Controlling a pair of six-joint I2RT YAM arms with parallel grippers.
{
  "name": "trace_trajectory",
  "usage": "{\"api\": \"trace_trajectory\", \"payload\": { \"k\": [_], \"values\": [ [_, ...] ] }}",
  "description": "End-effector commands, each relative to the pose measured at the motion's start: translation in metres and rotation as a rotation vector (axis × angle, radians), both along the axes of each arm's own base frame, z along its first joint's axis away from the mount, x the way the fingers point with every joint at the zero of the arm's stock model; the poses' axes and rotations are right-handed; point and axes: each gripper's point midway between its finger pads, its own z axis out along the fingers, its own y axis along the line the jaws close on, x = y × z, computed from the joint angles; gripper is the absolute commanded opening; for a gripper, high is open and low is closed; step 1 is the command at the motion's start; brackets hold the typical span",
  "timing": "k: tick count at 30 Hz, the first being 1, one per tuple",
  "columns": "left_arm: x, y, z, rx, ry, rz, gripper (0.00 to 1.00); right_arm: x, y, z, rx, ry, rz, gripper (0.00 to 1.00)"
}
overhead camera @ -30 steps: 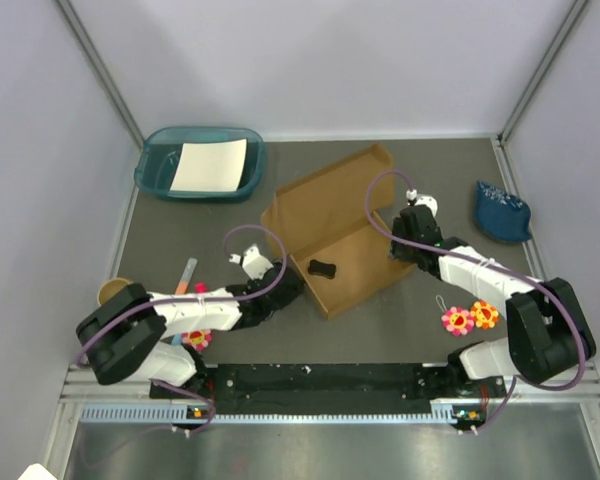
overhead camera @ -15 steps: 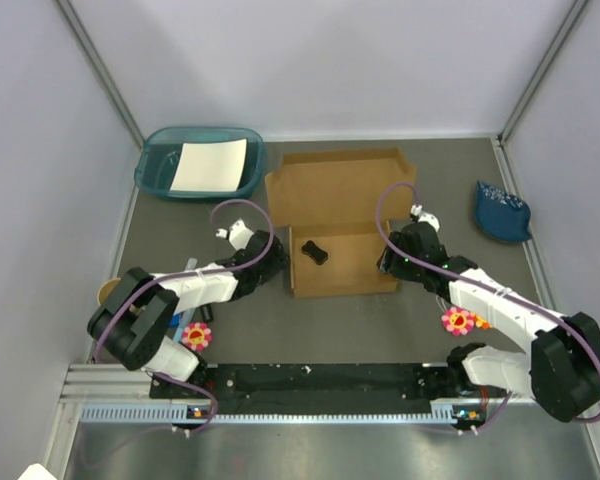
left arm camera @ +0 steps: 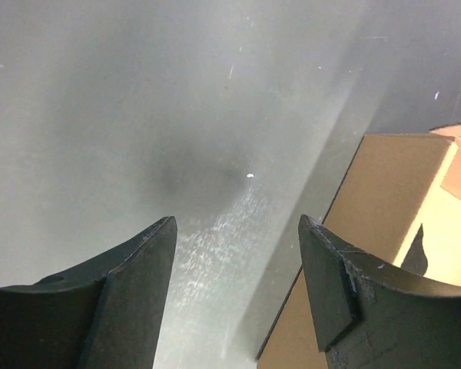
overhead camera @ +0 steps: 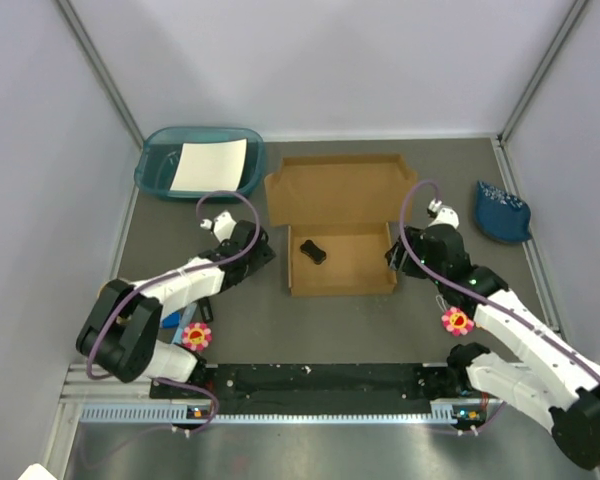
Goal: Fold the paper box
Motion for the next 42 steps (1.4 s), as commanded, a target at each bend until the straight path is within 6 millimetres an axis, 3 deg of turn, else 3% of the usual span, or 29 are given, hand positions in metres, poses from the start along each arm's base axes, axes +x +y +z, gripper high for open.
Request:
{"api": "trace_trajectory", "payload": {
  "k": [1,5,6,8,9,10,12,13,14,15,16,17,19,21,22,23,24,25,26,30,42],
  "values": [
    [-0.007,0.016,0.028,0.056,-0.042,-0.01,0.7,0.003,-0.015,0.051,-0.059,-0.138,-0.005,0.64],
    [-0.018,0.033,0.049,0.093,-0.096,-0.005,0.77,0.009,-0.027,0.091,-0.097,-0.253,-0.034,0.65],
    [-0.015,0.035,0.07,0.106,-0.172,-0.028,0.83,0.009,-0.027,0.096,-0.108,-0.269,-0.021,0.65],
    [-0.011,0.039,0.089,0.13,-0.271,-0.064,0.93,0.01,-0.023,0.111,-0.097,-0.299,0.003,0.65],
    [-0.003,0.037,0.121,0.127,-0.402,-0.1,0.99,0.01,-0.023,0.115,-0.102,-0.309,0.012,0.65],
    [-0.005,0.023,0.127,0.085,-0.45,-0.2,0.99,0.009,-0.022,0.12,-0.097,-0.322,0.022,0.65],
    [0.004,0.022,0.158,0.073,-0.604,-0.315,0.99,0.008,-0.02,0.128,-0.086,-0.34,0.035,0.65],
    [0.002,0.002,0.177,-0.005,-0.676,-0.447,0.99,0.007,-0.019,0.13,-0.08,-0.345,0.043,0.65],
    [0.01,0.013,0.185,-0.01,-0.697,-0.444,0.99,0.005,-0.016,0.132,-0.069,-0.348,0.058,0.65],
    [0.017,0.01,0.181,-0.012,-0.685,-0.498,0.99,0.005,-0.014,0.132,-0.06,-0.35,0.065,0.65],
    [0.025,0.008,0.198,-0.014,-0.715,-0.522,0.99,0.004,-0.013,0.135,-0.049,-0.357,0.067,0.65],
    [0.03,0.004,0.191,-0.027,-0.695,-0.585,0.98,0.003,-0.011,0.136,-0.039,-0.359,0.082,0.65],
    [0.039,-0.006,0.214,-0.02,-0.758,-0.658,0.96,0.0,-0.009,0.14,-0.03,-0.37,0.094,0.65],
    [0.044,-0.021,0.212,-0.028,-0.747,-0.772,0.93,-0.003,-0.009,0.144,-0.019,-0.383,0.104,0.65],
    [0.048,-0.027,0.23,-0.024,-0.786,-0.817,0.92,-0.006,-0.009,0.145,-0.008,-0.391,0.109,0.64],
    [0.053,-0.032,0.219,-0.026,-0.745,-0.864,0.9,-0.009,-0.007,0.146,0.009,-0.392,0.119,0.64],
    [0.056,-0.035,0.22,-0.025,-0.74,-0.888,0.89,-0.01,-0.007,0.145,0.016,-0.391,0.121,0.65],
    [0.062,-0.036,0.233,-0.007,-0.762,-0.896,0.89,-0.013,-0.006,0.142,0.024,-0.387,0.127,0.65],
    [0.067,-0.035,0.226,0.009,-0.732,-0.902,0.89,-0.017,-0.004,0.144,0.043,-0.391,0.138,0.65],
    [0.085,-0.029,0.227,0.075,-0.722,-0.883,0.89,-0.022,-0.001,0.144,0.067,-0.396,0.157,0.65],
    [0.108,-0.024,0.186,0.096,-0.611,-0.918,0.84,-0.017,-0.003,0.149,0.043,-0.404,0.149,0.65]
  ]
}}
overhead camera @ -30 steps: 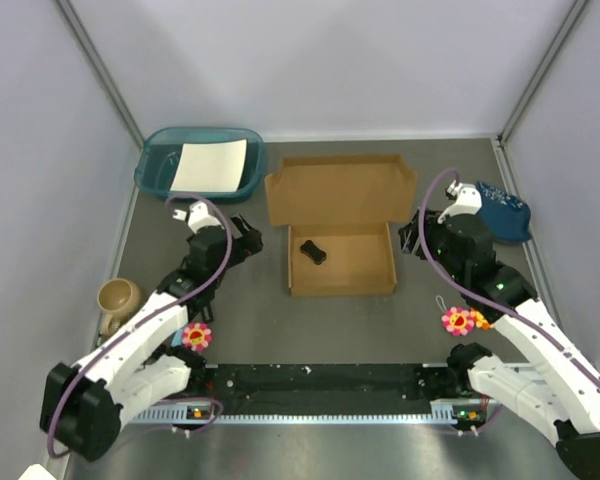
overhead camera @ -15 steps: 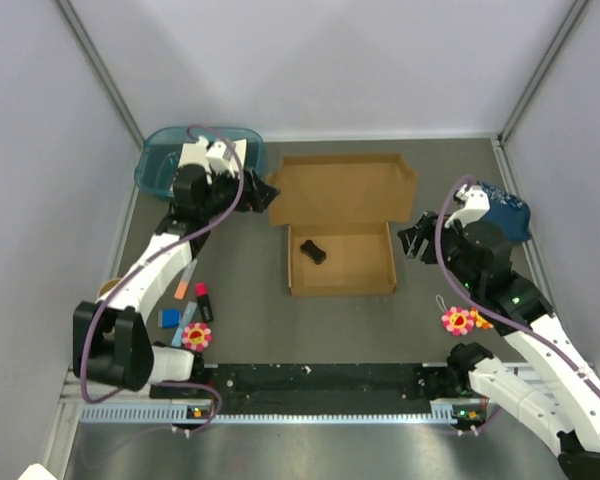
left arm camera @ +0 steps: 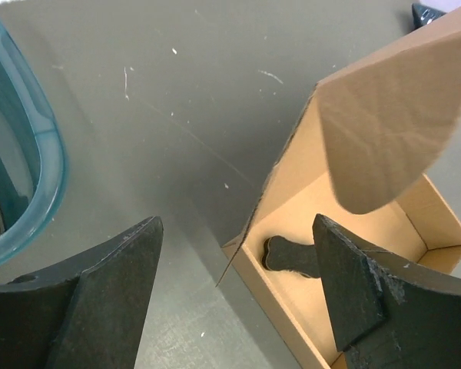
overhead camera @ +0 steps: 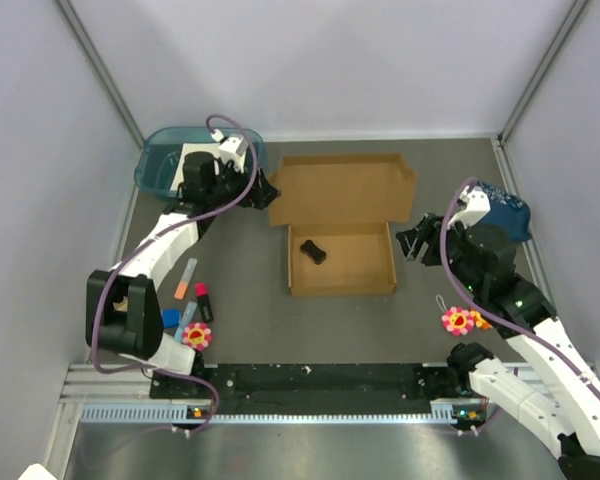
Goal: Fold the paper box
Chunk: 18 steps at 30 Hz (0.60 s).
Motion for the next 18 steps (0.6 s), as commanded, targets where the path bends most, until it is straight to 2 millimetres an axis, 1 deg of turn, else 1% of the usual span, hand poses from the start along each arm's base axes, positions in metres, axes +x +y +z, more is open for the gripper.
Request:
{"api": "trace_trajectory", "payload": {
  "k": [1,2,7,8,10,12,17,18],
  "values": [
    [0.011,0.0,0.011,0.016,-0.05,-0.035,0.84,0.001,0.003,0.015,0.013,-0.043,0.01,0.65],
    [0.012,-0.001,0.008,0.02,-0.044,-0.039,0.83,0.001,0.003,0.016,0.011,-0.044,0.009,0.65],
    [0.022,-0.002,0.013,-0.003,-0.057,-0.048,0.79,0.001,0.002,0.017,0.013,-0.048,0.008,0.65],
    [0.023,-0.004,0.017,-0.016,-0.066,-0.054,0.77,0.001,0.002,0.016,0.012,-0.043,0.007,0.65],
    [0.024,-0.008,0.016,-0.035,-0.056,-0.068,0.75,0.001,0.002,0.016,0.011,-0.044,0.004,0.65],
    [0.025,-0.01,0.017,-0.046,-0.058,-0.08,0.71,0.002,0.002,0.015,0.007,-0.04,0.003,0.65],
    [0.023,-0.017,0.012,-0.075,-0.039,-0.111,0.66,0.004,0.003,0.011,0.006,-0.026,0.0,0.65],
    [0.022,-0.017,0.012,-0.077,-0.042,-0.116,0.64,0.005,0.003,0.009,0.004,-0.02,0.0,0.65]
  ]
}}
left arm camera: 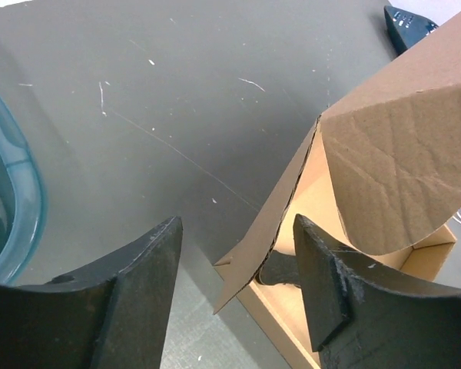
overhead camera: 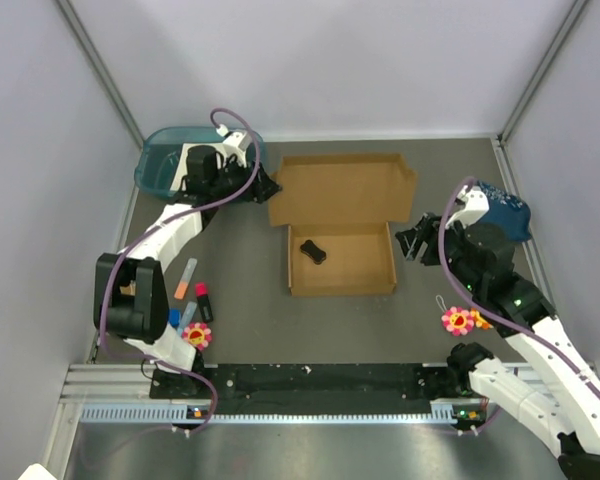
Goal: Fold the paper box
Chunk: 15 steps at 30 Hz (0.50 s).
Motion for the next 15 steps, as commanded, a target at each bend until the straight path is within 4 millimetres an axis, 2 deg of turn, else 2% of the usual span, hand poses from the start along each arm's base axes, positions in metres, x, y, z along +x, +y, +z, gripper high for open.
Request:
{"api": "trace_trajectory", "payload": {
  "k": [1,9,14,15],
  "values": [
    [0.005,-0.008,0.02,-0.048,-0.066,-0.048,0.62,0.003,0.003,0.011,0.01,-0.026,0.002,0.65],
    [0.004,-0.009,0.019,-0.058,-0.086,-0.049,0.48,0.005,0.004,0.016,0.018,-0.028,-0.004,0.65],
    [0.003,-0.01,0.021,-0.064,-0.094,-0.064,0.37,0.013,-0.012,0.022,-0.036,-0.048,-0.082,0.66],
    [0.002,-0.011,0.022,-0.064,-0.094,-0.067,0.33,0.015,-0.015,0.03,-0.044,-0.064,-0.097,0.66]
  ]
}}
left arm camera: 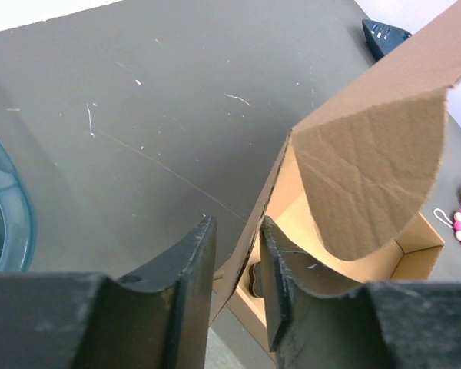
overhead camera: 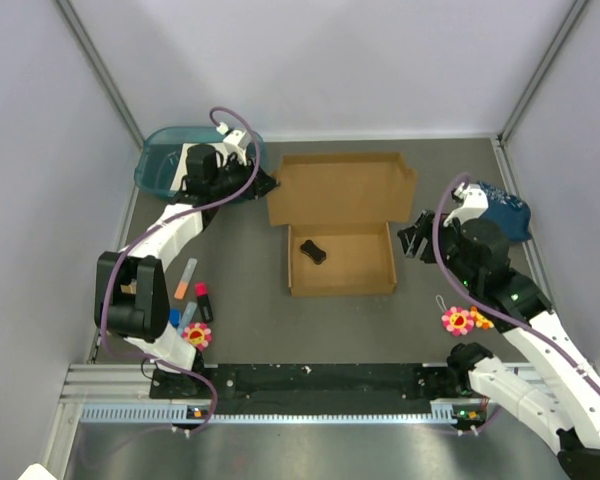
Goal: Fold the paper box
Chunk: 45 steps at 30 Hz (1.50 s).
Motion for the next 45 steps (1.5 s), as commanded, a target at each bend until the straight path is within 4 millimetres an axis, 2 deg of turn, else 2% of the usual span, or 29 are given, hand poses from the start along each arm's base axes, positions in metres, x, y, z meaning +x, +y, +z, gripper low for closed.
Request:
{"api": "trace_trajectory", "payload": {
  "k": [1,2,3,5,7,8,11,12,13,14,15,18,19,21,23,27,29,30,33,34,38,39,40,42,44,45],
  "values": [
    [0.0,-0.003,0.016,-0.021,-0.069,-0.027,0.32,0.013,-0.017,0.04,-0.038,-0.095,-0.099,0.66],
    [-0.001,-0.002,0.015,-0.02,-0.068,-0.027,0.3,0.017,-0.02,0.037,-0.083,-0.083,-0.107,0.66],
    [-0.001,-0.002,0.014,-0.019,-0.069,-0.027,0.25,0.021,-0.022,0.045,-0.099,-0.095,-0.12,0.66],
    [-0.002,-0.003,0.016,-0.02,-0.073,-0.032,0.21,0.029,-0.031,0.046,-0.164,-0.099,-0.163,0.68],
    [-0.003,-0.002,0.018,-0.012,-0.082,-0.032,0.05,0.042,-0.037,0.05,-0.212,-0.086,-0.205,0.7],
    [-0.002,-0.001,0.019,-0.006,-0.088,-0.024,0.0,0.047,-0.04,0.049,-0.227,-0.078,-0.215,0.7],
    [0.0,0.001,0.024,0.024,-0.104,-0.018,0.0,0.064,-0.036,0.052,-0.181,-0.044,-0.167,0.7],
    [0.001,0.002,0.025,0.032,-0.107,-0.016,0.0,0.07,-0.035,0.059,-0.16,-0.057,-0.156,0.7],
    [0.0,0.002,0.023,0.049,-0.102,-0.02,0.0,0.078,-0.022,0.054,-0.144,-0.049,-0.082,0.68],
    [0.003,0.002,0.026,0.056,-0.109,-0.016,0.0,0.084,-0.023,0.055,-0.164,-0.066,-0.073,0.67],
    [0.002,0.0,0.028,0.057,-0.114,-0.026,0.0,0.094,-0.022,0.062,-0.168,-0.1,-0.069,0.66],
    [-0.001,-0.011,0.027,0.079,-0.131,-0.069,0.0,0.11,-0.018,0.057,-0.214,-0.146,-0.036,0.63],
    [-0.002,-0.014,0.025,0.103,-0.15,-0.089,0.0,0.117,-0.018,0.064,-0.21,-0.192,-0.038,0.63],
    [-0.005,-0.025,0.02,0.13,-0.151,-0.131,0.0,0.127,-0.025,0.054,-0.204,-0.181,-0.042,0.63],
    [-0.005,-0.03,0.021,0.14,-0.163,-0.15,0.0,0.134,-0.023,0.046,-0.194,-0.176,-0.01,0.63],
    [-0.001,-0.035,0.016,0.129,-0.149,-0.177,0.0,0.137,-0.042,0.021,-0.223,-0.161,-0.048,0.63],
    [0.003,-0.036,0.018,0.128,-0.155,-0.173,0.0,0.139,-0.045,0.017,-0.224,-0.192,-0.057,0.62],
    [0.004,-0.037,0.016,0.127,-0.151,-0.178,0.0,0.138,-0.048,0.002,-0.232,-0.17,-0.059,0.62],
    [0.005,-0.039,0.017,0.134,-0.164,-0.189,0.0,0.142,-0.06,-0.012,-0.241,-0.152,-0.09,0.61],
    [0.006,-0.038,0.019,0.142,-0.177,-0.186,0.0,0.143,-0.065,-0.013,-0.237,-0.152,-0.101,0.6],
    [0.005,-0.039,0.018,0.145,-0.178,-0.188,0.0,0.152,-0.065,-0.019,-0.251,-0.141,-0.09,0.6],
    [0.005,-0.039,0.017,0.144,-0.176,-0.19,0.0,0.156,-0.064,-0.012,-0.245,-0.154,-0.09,0.6],
    [0.005,-0.04,0.017,0.145,-0.178,-0.192,0.0,0.161,-0.063,-0.016,-0.247,-0.142,-0.085,0.6],
    [0.005,-0.039,0.013,0.152,-0.172,-0.19,0.0,0.168,-0.059,-0.006,-0.239,-0.159,-0.07,0.6],
    [0.004,-0.038,0.01,0.157,-0.17,-0.188,0.0,0.176,-0.055,-0.01,-0.232,-0.147,-0.06,0.59],
    [0.004,-0.038,0.009,0.16,-0.169,-0.184,0.0,0.18,-0.054,-0.005,-0.228,-0.156,-0.055,0.59]
  ]
}}
